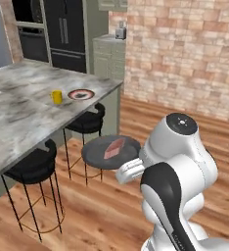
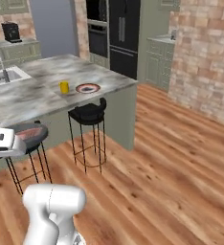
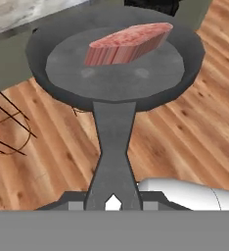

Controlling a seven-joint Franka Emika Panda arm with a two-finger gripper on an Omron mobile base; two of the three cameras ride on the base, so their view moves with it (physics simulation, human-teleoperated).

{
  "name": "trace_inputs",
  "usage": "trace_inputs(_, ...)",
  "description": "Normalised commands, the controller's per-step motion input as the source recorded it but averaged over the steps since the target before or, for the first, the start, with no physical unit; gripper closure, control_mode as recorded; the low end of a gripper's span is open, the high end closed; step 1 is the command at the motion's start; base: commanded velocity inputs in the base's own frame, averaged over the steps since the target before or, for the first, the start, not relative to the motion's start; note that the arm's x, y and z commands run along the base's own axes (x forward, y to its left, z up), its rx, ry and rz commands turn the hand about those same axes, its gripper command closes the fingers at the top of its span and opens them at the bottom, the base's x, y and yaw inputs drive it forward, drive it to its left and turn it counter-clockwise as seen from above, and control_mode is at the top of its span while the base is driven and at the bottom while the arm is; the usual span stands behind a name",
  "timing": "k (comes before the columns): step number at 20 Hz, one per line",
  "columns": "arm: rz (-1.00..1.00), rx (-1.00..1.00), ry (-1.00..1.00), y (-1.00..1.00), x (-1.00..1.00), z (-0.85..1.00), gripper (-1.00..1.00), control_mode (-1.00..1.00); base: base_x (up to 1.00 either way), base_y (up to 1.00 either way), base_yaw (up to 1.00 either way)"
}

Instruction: Pick up the pan with the steak in it and place it on the dining table. Then place the steak on the plate.

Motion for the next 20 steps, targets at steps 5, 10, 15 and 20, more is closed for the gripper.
trace_inputs(5,0.0,0.0,0.0,0.0,0.0,0.0,1.0,1.0,-0.05,0.0,0.5)
trace_inputs(10,0.0,0.0,0.0,0.0,0.0,0.0,1.0,1.0,-0.06,0.0,0.5)
trace_inputs(15,0.0,0.0,0.0,0.0,0.0,0.0,1.0,1.0,-0.06,0.0,0.5)
trace_inputs(20,0.0,0.0,0.0,0.0,0.0,0.0,1.0,1.0,-0.06,-0.01,0.43)
